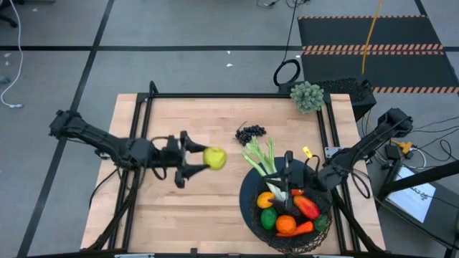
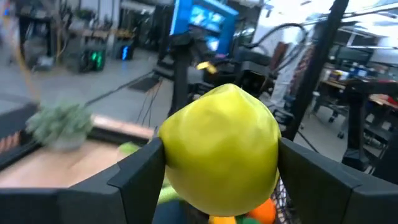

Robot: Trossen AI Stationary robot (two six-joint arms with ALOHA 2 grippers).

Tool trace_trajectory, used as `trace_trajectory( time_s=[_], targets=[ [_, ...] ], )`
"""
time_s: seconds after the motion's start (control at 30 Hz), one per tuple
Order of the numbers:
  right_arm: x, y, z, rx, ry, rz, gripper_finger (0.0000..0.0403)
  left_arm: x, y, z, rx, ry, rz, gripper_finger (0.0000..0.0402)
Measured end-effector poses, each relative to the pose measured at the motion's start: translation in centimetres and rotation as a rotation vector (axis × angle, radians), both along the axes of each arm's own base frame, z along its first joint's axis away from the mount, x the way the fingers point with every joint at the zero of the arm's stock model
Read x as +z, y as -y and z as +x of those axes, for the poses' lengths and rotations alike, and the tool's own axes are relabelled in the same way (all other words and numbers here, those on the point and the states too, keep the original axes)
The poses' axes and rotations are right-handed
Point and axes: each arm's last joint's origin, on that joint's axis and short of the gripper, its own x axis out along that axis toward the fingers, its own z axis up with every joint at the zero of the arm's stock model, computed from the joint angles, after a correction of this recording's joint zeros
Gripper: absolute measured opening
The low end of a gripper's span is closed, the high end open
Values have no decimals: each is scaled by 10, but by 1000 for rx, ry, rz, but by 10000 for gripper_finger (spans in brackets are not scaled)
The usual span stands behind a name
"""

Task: Build produce basket
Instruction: Put the green apple into the wire basket

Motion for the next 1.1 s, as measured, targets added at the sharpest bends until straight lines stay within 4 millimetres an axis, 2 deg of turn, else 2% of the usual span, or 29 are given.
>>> trace_trajectory(
  time_s=[0.1,0.2,0.47,0.67,0.83,0.97,1.1],
  targets=[
    [1,-4,5,2,51,-68,42,-5,11,14,-15,59,71,289],
    [1,-7,9,0,80,-137,88,-11,18,26,-17,100,123,285],
    [-2,-9,11,1,73,-202,254,-37,30,53,-32,103,240,283],
    [1,-14,8,68,109,-299,362,-35,39,75,-47,102,275,284],
    [3,-15,8,90,135,-266,397,-36,50,96,-98,74,329,284],
    [3,-17,8,170,147,-284,396,-34,59,113,-110,26,345,284],
    [0,-18,9,169,135,-310,395,-32,65,130,-116,-14,359,284]
  ],
)
